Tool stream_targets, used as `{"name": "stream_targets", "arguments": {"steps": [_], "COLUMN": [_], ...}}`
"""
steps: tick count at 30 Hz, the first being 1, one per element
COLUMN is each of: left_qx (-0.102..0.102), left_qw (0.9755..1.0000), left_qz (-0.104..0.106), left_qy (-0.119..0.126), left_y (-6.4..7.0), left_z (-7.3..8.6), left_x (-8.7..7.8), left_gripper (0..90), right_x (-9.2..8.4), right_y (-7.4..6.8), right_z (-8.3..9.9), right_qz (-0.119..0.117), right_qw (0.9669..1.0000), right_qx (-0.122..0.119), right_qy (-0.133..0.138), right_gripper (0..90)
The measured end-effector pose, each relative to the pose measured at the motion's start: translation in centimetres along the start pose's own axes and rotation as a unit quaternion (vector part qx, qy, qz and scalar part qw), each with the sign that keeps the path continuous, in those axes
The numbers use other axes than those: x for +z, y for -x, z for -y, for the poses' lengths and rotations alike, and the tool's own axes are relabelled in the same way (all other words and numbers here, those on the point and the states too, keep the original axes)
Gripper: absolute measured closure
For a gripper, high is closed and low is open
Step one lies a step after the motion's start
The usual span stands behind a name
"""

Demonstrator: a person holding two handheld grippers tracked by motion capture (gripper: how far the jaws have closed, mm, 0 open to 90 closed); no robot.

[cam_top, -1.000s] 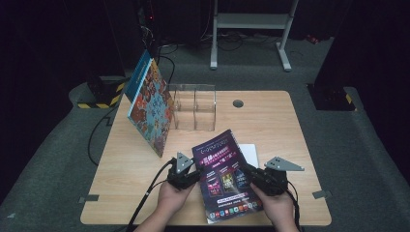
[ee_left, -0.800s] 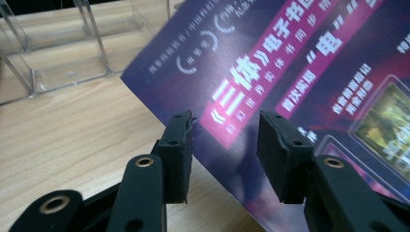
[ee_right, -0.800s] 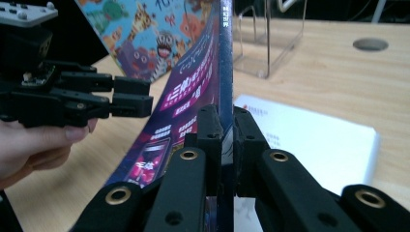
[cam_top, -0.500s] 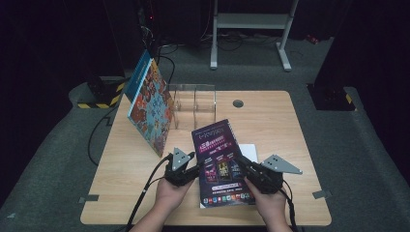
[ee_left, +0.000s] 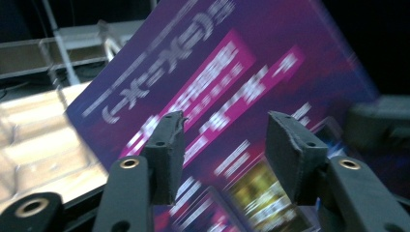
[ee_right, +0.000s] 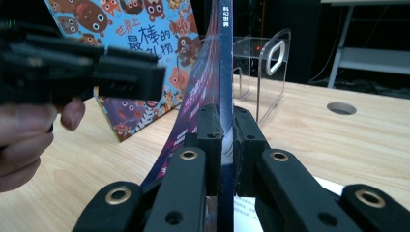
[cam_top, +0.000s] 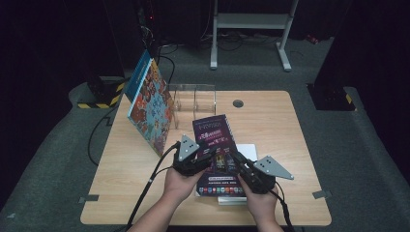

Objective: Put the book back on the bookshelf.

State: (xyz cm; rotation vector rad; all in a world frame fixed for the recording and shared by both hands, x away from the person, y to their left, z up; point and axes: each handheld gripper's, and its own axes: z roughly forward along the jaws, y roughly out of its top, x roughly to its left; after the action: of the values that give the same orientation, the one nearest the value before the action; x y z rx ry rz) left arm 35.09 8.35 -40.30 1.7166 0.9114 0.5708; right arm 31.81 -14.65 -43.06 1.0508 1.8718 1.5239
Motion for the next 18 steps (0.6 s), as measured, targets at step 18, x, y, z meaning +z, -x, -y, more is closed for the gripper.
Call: {"name": "stream_targets", "arguments": {"steps": [18], "left_qx": [-0.017], "left_qw": [0.9992], "left_qz": [-0.028], "left_qy": [0.023], "left_y": [2.6], "left_z": [-4.1], "left_x": [2.2], "left_gripper": [29.1], "right_x": [1.0], "right_y": [-2.0], "right_z": [0.7], "right_qz": [0.019], "right_qw": [0.9992], "right_qx": [-0.019], "right_qy": [0.03], "right_gripper": [84.3]}}
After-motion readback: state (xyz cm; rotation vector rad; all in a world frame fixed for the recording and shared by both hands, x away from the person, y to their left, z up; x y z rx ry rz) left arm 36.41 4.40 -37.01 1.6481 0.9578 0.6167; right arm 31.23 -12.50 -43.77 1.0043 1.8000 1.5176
